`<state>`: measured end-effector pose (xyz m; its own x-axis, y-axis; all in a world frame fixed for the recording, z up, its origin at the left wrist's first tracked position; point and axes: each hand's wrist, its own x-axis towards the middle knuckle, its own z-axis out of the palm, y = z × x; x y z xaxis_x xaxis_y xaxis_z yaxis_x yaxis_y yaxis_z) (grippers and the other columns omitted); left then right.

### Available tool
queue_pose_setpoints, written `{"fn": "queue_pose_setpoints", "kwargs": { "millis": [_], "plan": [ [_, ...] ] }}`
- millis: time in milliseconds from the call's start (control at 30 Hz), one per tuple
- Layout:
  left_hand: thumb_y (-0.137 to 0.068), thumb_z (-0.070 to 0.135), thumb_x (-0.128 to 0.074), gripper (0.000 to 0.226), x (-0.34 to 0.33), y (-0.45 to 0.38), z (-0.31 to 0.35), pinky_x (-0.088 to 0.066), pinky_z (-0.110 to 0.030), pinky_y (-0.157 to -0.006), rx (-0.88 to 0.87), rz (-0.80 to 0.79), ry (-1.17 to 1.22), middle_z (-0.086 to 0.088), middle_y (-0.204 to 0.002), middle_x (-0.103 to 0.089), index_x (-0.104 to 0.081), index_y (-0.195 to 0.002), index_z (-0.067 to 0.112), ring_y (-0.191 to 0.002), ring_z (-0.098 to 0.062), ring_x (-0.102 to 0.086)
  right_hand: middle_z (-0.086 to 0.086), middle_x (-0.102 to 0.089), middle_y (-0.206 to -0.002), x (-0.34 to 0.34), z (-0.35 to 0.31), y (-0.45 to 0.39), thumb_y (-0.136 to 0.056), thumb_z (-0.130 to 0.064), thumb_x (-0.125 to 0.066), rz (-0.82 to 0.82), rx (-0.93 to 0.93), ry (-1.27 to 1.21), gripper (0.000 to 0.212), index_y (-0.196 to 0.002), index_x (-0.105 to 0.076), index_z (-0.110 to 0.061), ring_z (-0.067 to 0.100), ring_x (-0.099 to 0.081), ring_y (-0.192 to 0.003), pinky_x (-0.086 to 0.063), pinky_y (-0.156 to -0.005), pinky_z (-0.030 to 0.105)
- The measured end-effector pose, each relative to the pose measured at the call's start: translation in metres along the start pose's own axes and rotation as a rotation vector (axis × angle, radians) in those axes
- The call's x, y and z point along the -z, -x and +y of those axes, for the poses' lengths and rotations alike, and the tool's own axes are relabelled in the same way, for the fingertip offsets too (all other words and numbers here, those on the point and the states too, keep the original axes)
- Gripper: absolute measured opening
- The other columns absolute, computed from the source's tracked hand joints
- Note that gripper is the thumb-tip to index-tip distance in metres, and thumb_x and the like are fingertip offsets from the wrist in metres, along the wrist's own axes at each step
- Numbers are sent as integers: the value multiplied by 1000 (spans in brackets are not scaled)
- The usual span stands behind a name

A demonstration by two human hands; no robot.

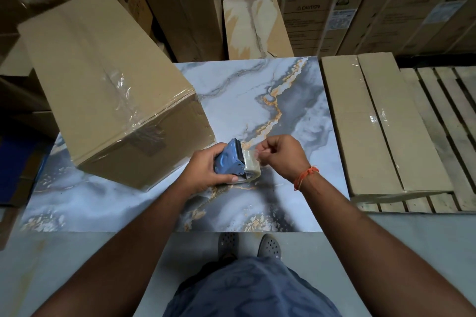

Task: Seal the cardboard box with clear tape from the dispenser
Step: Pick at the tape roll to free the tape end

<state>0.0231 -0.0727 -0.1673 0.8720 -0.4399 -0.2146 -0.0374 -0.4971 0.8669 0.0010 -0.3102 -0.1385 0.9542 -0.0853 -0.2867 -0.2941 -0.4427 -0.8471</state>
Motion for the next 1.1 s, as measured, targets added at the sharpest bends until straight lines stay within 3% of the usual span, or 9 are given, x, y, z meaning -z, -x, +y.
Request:
{"fn": "queue_pose_setpoints", "kwargs": {
  "millis": [233,367,567,667,767,900,1100],
  "plan": [
    [-62,56,-90,73,4,2,-6,-56,-41,-87,-78,-8,-200,9,-106,-73,-64,-124,27,-100,-13,-69,25,-71,-75,5,2,-4,-82,0,-76,-44,-16,-110,27,-99,-59,-12,20,-67,-61,-57,-75,37],
    [-66,52,-91,62,-1,2,-5,-53,-34,-82,-76,-109,-198,15,-102,-70,-64,-118,31,-95,-3,-66,9,-64,-69,4,6,-4,-88,-1,-69,-186,-5,-89,26,-98,-52,-18,20,-62,-65,-52,-72,38],
    [-71,46,-90,63,-15,-4,-4,-55,-40,-90,-69,-202,-148,8,-111,-70,-61,-124,31,-104,-12,-66,7,-50,-69,7,12,-2,-94,9,-55,-233,-65,-248,27,-95,-45,-16,15,-46,-56,-41,-51,23],
    [-72,49,-88,70,-24,-5,-2,-55,-40,-92,-93,-145,-162,12,-115,-69,-58,-133,32,-106,-10,-66,10,-48,-70,10,9,-3,-94,13,-51,-199,-79,-345,30,-92,-43,-16,14,-43,-54,-36,-49,24],
    [-69,49,-91,77,-34,-2,-1,-53,-25,-90,-106,-32,-133,14,-116,-69,-57,-137,31,-107,-4,-65,11,-48,-70,6,4,-4,-92,15,-49,-213,-43,-392,32,-90,-42,-16,15,-42,-54,-37,-54,26],
    [-62,40,-98,77,-38,1,-6,-47,-12,-81,-91,53,-83,14,-107,-72,-65,-130,21,-96,9,-64,13,-52,-73,-1,3,-2,-89,16,-49,-178,-31,-380,33,-88,-43,-17,13,-48,-56,-43,-60,28],
    [-59,37,-98,70,-34,0,-9,-41,-4,-71,-16,133,-116,22,-94,-69,-69,-121,22,-83,18,-60,6,-41,-66,-7,0,-3,-89,17,-48,-105,-21,-446,36,-86,-37,-18,15,-36,-59,-39,-57,28]
  ]
}}
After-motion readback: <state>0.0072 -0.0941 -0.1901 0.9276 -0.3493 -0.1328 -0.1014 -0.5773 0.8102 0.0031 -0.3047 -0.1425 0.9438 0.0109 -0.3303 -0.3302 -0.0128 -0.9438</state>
